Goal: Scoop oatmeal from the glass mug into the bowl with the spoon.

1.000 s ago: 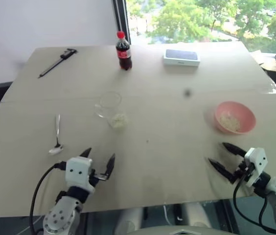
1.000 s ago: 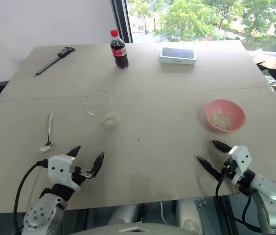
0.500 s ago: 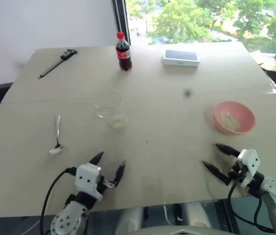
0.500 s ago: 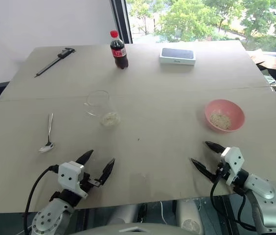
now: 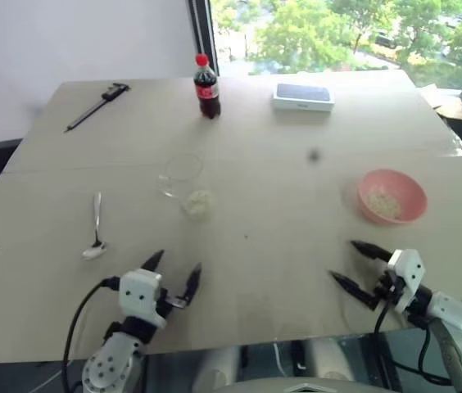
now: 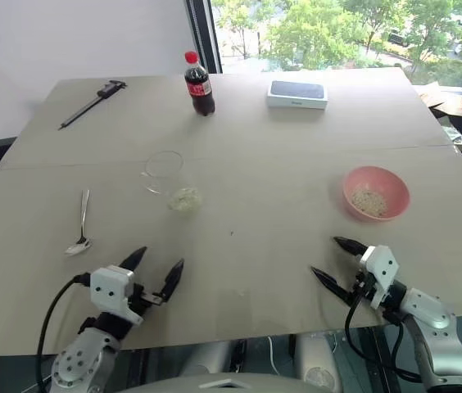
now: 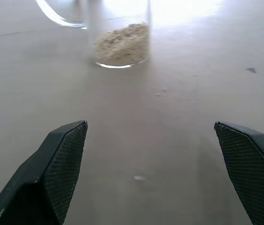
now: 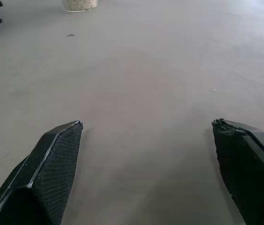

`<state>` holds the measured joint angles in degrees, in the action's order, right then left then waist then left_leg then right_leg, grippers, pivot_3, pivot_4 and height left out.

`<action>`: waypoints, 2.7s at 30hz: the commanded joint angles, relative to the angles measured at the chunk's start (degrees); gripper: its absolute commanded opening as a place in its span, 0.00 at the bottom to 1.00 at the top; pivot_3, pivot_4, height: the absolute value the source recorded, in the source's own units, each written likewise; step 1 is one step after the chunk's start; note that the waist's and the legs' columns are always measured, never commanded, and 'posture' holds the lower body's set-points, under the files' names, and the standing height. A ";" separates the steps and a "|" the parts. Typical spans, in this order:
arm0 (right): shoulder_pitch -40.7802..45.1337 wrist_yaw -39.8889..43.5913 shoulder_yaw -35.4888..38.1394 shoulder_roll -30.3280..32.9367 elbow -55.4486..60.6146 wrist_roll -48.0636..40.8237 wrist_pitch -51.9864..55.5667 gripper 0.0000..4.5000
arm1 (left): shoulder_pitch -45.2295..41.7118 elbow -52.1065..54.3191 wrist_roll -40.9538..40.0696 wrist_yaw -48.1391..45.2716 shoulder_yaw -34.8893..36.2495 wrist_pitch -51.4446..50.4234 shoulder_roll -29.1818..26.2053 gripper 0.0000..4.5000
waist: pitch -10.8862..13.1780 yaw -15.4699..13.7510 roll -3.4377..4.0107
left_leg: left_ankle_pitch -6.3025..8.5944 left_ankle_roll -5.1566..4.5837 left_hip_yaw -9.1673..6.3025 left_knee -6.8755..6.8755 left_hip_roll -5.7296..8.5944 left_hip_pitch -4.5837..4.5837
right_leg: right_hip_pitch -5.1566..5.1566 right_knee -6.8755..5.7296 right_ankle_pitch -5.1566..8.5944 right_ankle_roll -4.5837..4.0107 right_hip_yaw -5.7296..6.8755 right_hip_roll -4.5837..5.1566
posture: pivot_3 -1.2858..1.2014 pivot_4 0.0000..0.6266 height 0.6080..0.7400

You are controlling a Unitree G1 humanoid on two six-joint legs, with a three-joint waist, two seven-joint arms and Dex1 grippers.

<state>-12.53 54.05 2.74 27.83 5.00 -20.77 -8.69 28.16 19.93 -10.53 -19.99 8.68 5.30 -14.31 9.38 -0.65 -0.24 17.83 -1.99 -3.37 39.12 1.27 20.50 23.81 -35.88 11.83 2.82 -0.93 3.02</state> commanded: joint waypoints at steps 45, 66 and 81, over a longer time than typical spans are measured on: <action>12.10 -0.35 -9.07 0.58 19.59 -7.60 16.73 1.00 | -10.99 -0.67 -13.39 0.93 24.67 -41.60 -15.69 0.03 | -0.09 1.48 0.14 | -0.08 0.22 -0.03 -0.26 0.05 -0.17 | 0.05 -0.04 -0.25 0.01 -0.09 0.36 | 0.52 0.24 1.00; 23.59 -3.39 -3.16 -3.83 11.25 -15.42 23.39 1.00 | -25.39 32.47 -26.68 5.72 15.66 -38.94 -18.81 0.03 | 0.09 0.14 -0.41 | -0.26 0.52 -0.22 -0.15 0.21 0.12 | 0.11 0.03 -0.28 -0.02 0.07 0.16 | 0.52 0.24 1.00; 35.33 -26.27 -0.28 -7.28 19.75 -42.57 56.56 1.00 | -25.56 24.65 -6.83 -5.18 -15.14 -26.71 -20.14 0.03 | 0.16 0.43 -0.29 | -0.13 0.25 -0.15 -0.23 0.16 0.25 | 0.31 0.02 -0.22 -0.11 0.00 0.05 | 0.52 0.24 1.00</action>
<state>21.18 30.35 0.97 21.25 22.28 -59.27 46.28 2.95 44.51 -19.69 -24.22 -5.24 -24.57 -34.57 9.54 -0.22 -0.54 17.70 -1.74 -3.52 38.89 1.43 20.75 24.12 -35.86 11.61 2.71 -0.93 3.07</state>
